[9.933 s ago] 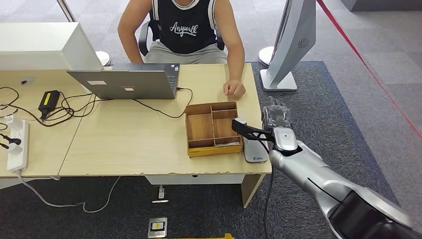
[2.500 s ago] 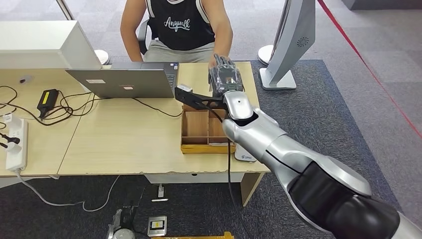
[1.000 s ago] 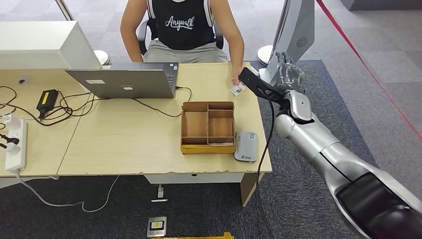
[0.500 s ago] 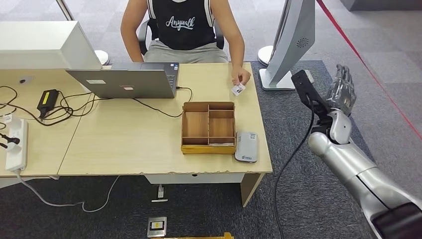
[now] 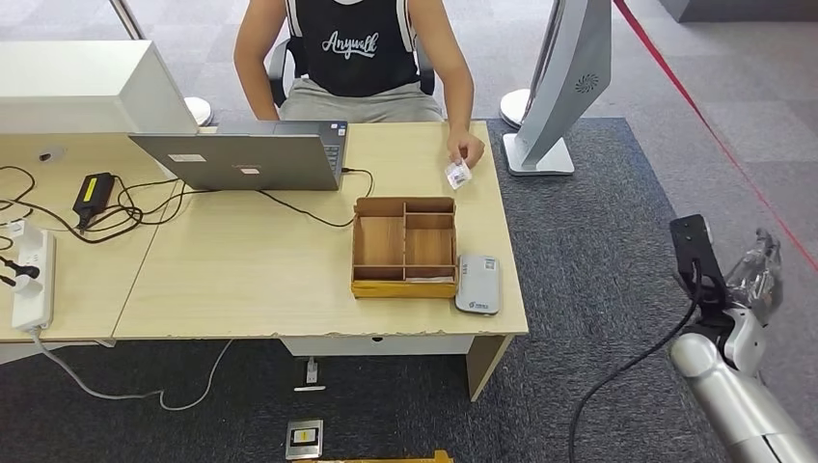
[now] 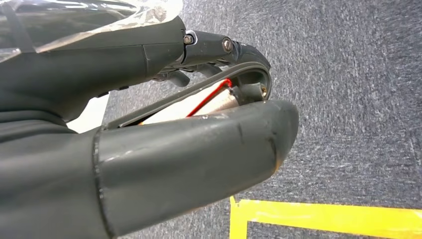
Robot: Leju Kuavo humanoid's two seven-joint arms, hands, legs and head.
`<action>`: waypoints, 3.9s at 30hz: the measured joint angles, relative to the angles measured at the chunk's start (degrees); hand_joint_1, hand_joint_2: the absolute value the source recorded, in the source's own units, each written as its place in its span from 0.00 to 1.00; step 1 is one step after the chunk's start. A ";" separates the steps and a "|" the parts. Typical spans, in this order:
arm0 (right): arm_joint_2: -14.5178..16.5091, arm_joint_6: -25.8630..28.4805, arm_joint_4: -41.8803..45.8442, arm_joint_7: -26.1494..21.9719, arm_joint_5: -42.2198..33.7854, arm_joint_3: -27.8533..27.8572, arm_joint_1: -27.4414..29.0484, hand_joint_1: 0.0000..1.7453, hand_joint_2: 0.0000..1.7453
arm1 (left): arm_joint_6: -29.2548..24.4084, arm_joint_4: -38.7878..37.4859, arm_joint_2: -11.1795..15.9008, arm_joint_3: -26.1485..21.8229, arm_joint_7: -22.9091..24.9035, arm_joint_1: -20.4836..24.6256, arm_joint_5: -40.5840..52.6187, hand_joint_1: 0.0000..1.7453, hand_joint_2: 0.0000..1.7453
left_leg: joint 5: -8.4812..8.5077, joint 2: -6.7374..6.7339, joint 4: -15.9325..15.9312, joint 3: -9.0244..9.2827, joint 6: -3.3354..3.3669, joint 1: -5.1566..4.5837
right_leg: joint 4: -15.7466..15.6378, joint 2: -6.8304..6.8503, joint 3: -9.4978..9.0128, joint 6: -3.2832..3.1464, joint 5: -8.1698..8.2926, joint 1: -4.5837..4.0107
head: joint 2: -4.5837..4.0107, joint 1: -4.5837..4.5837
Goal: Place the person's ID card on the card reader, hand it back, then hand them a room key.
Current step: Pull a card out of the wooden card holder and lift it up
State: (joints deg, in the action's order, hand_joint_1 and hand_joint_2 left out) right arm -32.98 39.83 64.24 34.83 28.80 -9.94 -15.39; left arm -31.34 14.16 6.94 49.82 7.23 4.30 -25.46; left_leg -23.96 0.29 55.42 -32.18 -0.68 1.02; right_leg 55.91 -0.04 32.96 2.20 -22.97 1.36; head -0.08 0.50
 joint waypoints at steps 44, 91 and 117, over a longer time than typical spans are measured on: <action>15.42 -2.61 0.59 -19.06 -0.01 -16.00 0.63 0.00 1.00 | -0.58 -0.10 -2.30 -0.56 -0.01 0.85 -4.44 0.00 0.00 | 0.05 -0.08 -0.04 0.07 -0.05 0.02 | 0.09 -0.02 -0.05 -0.03 -0.01 -0.02 | 0.00 0.01; 24.72 -14.70 7.45 -15.35 22.38 -33.56 -6.75 0.00 1.00 | -1.60 -0.07 -4.26 0.94 -1.12 0.93 -4.78 0.00 0.00 | 0.06 -0.09 -0.03 0.09 -0.07 0.05 | 0.07 0.00 -0.03 -0.08 -0.05 -0.04 | -0.01 0.02; 27.76 -26.68 2.99 -7.49 32.62 -40.77 -12.83 0.00 1.00 | -2.08 0.11 -5.22 2.34 -0.01 1.15 -5.76 0.00 0.00 | 0.06 -0.09 -0.03 0.07 -0.07 0.05 | 0.07 0.00 -0.03 -0.08 -0.05 -0.04 | 0.00 0.02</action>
State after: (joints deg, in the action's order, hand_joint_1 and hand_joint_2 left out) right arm -5.22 13.15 67.23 27.34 61.42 -50.71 -28.21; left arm -33.42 14.27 1.73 52.17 7.22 5.45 -31.22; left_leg -23.90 0.21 55.39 -32.11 -0.75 1.06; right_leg 55.98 -0.04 32.93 2.12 -23.02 1.32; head -0.07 0.52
